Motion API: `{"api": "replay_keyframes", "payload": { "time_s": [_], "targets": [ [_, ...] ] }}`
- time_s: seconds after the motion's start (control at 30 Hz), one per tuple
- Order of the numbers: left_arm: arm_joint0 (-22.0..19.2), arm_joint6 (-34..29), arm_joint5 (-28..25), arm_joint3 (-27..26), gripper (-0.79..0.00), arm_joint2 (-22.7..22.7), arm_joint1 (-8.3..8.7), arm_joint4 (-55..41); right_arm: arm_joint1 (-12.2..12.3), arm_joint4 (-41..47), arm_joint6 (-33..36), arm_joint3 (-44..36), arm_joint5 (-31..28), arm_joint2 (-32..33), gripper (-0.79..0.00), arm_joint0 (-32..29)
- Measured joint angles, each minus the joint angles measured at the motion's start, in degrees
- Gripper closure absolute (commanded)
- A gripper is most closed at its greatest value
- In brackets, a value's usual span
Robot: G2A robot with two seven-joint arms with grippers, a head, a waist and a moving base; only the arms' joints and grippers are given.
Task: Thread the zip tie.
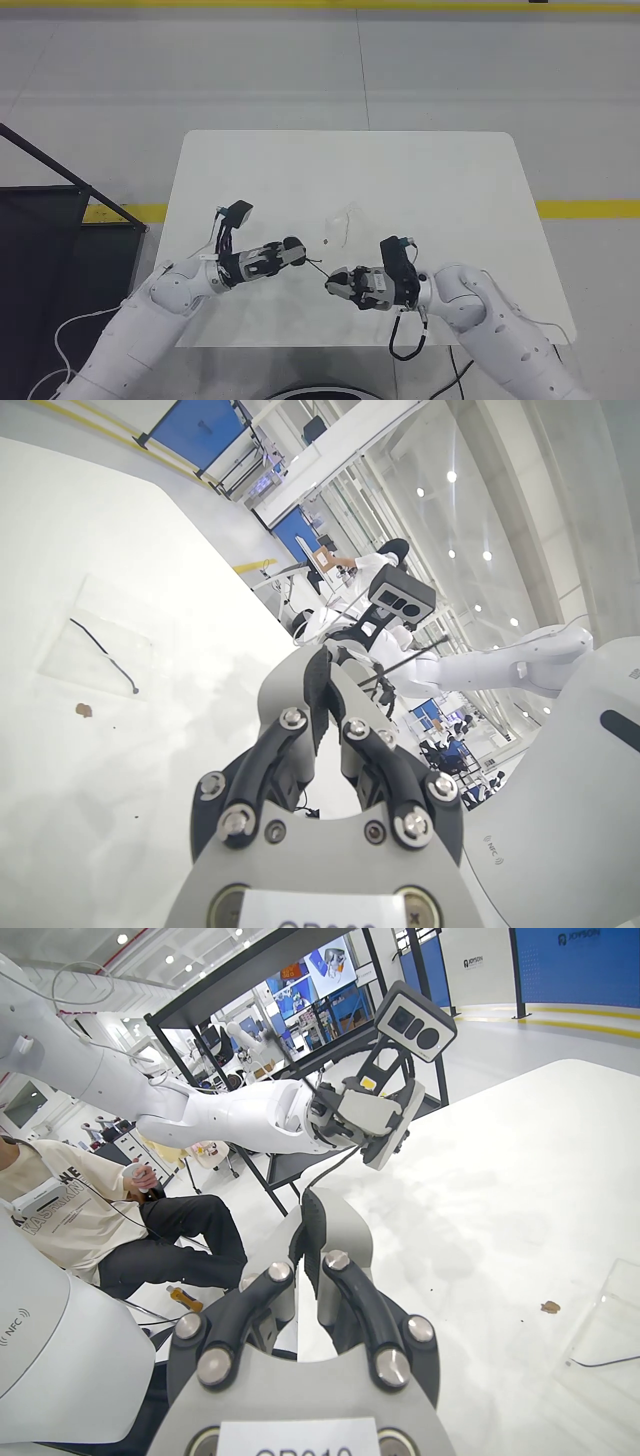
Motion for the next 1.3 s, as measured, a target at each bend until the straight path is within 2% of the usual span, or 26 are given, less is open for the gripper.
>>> {"api": "replay_keyframes", "payload": {
  "time_s": [0.37, 1.0, 1.27, 1.3],
  "targets": [
    [0.4, 0.5, -0.1, 0.6, 0.000, -0.8, -0.09, 0.8, 3.0, -4.9, -10.8, -1.3, 0.0, -2.3, 0.000, 0.2],
    [1.6, 0.0, -1.1, 1.8, 0.000, -2.5, 0.07, 0.1, 9.6, -21.4, -39.0, -1.6, 0.0, -8.6, 0.000, 2.1],
    [1.8, 0.0, -1.2, 1.7, 0.000, -2.7, 0.02, 0.0, 11.3, -25.4, -45.9, -0.6, 0.0, -12.1, 0.000, 4.2],
    [1.8, -0.1, -1.2, 1.7, -0.209, -2.7, 0.00, 0.0, 11.5, -25.8, -46.5, -0.3, 0.0, -12.7, 0.000, 4.6]
  ]
}}
